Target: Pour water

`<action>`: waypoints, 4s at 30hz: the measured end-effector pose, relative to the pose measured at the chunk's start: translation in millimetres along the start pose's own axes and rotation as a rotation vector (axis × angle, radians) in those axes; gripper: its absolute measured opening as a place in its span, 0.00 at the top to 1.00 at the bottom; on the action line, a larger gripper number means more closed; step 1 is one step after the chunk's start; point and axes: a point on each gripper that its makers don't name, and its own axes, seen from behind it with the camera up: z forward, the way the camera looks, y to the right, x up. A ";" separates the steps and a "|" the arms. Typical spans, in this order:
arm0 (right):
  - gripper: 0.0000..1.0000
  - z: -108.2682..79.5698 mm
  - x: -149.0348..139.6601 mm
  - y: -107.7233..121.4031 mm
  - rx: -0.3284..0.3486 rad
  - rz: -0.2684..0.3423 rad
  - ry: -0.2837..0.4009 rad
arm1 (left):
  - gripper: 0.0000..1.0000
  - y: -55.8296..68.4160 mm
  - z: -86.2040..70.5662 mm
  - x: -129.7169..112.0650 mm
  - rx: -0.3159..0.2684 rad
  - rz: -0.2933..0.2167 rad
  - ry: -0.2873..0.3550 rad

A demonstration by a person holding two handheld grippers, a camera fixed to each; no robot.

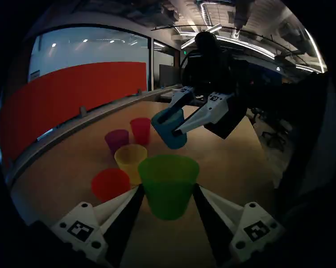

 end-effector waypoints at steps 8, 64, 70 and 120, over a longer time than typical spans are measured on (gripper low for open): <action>0.12 9.1 -23.0 2.0 0.001 -0.004 -0.046 | 0.21 -1.7 6.1 -14.6 -0.007 0.002 -0.041; 0.11 31.5 -61.7 4.1 0.007 -0.011 -0.111 | 0.18 -13.5 10.7 -59.3 -0.024 0.008 -0.160; 0.11 31.2 -62.4 5.5 0.002 -0.006 -0.099 | 0.14 -14.4 10.6 -62.5 -0.016 0.009 -0.172; 0.00 -12.9 -94.5 6.1 -0.069 0.028 -0.131 | 0.14 -17.0 -19.7 -74.7 0.049 -0.027 -0.216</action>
